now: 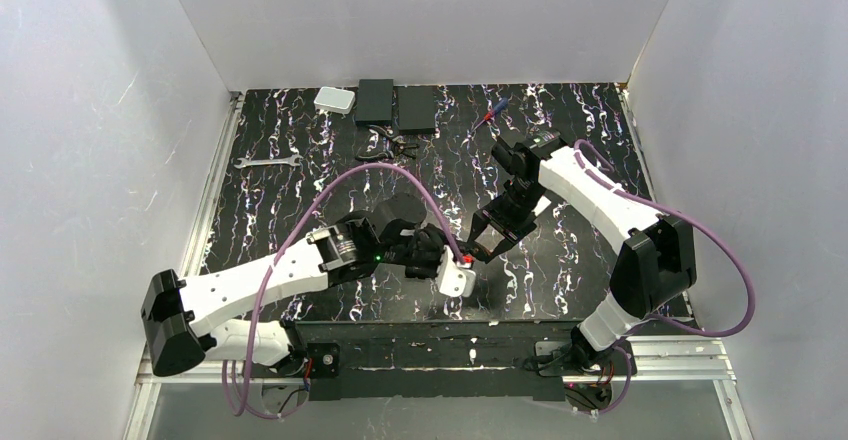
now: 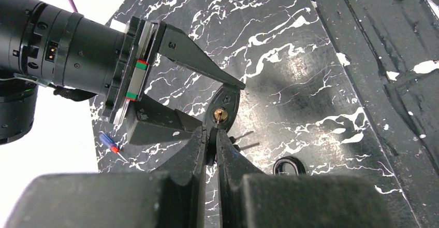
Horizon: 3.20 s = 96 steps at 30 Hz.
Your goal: Unlock with the key
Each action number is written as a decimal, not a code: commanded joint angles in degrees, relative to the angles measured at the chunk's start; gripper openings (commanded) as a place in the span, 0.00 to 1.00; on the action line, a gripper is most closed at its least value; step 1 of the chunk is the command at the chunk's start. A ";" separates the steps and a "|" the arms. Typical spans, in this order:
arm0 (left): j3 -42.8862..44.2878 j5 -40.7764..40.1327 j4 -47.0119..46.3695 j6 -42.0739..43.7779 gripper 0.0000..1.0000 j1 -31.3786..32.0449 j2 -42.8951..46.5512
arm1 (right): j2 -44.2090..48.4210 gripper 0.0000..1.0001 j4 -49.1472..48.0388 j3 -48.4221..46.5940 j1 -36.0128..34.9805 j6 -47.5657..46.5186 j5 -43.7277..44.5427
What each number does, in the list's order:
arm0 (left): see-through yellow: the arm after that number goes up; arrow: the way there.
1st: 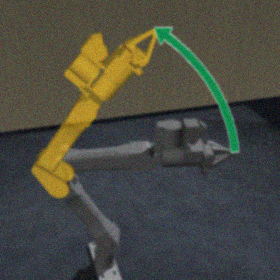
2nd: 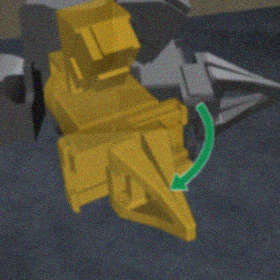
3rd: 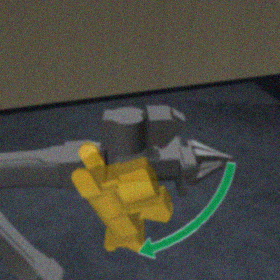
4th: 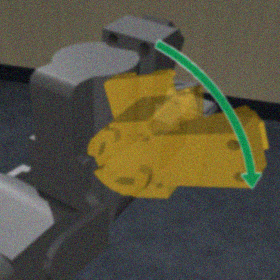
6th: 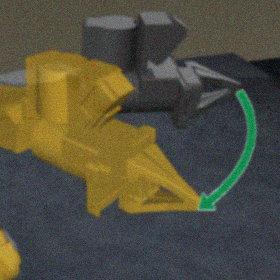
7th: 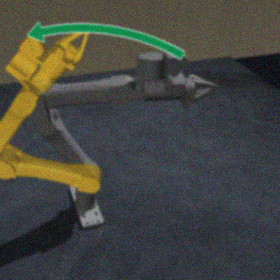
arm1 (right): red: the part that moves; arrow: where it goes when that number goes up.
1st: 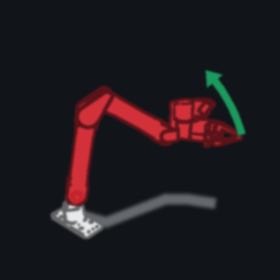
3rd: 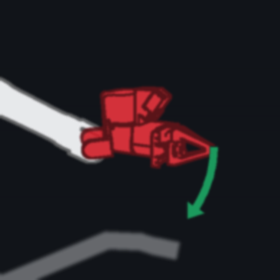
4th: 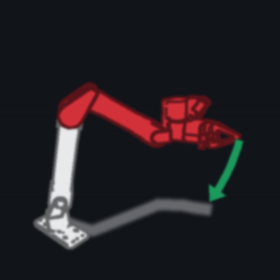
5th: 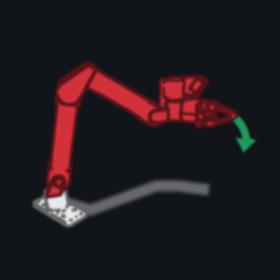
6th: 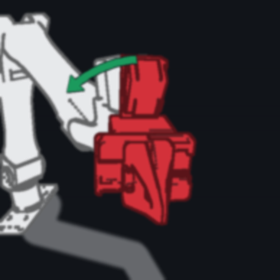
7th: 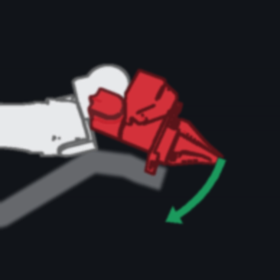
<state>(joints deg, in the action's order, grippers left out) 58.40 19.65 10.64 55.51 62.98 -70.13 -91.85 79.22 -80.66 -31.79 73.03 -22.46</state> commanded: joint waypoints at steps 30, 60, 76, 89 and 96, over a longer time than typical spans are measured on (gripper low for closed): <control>-1.15 3.68 -3.78 -1.12 0.00 0.30 -0.66 | 1.09 0.01 2.35 -1.78 -0.29 -0.99 -4.69; -5.26 -3.39 -5.89 5.97 0.00 1.18 -1.54 | 0.69 0.01 2.37 -2.51 -0.46 -3.19 -6.02; -2.83 -9.70 -7.56 -13.16 0.00 1.18 -1.75 | 1.22 0.01 2.26 -1.92 -0.46 -3.25 -6.81; -7.99 -1.48 -2.21 18.25 0.00 1.16 -0.21 | 1.92 0.01 2.35 -1.47 -0.46 -3.17 -6.87; -7.46 -7.64 -12.22 2.44 0.00 1.17 -3.22 | 2.11 0.01 2.35 -1.94 -0.46 -3.00 -6.93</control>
<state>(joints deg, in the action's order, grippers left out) 51.88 16.22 0.64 62.98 64.48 -70.37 -92.38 77.68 -80.68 -31.26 68.98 -20.27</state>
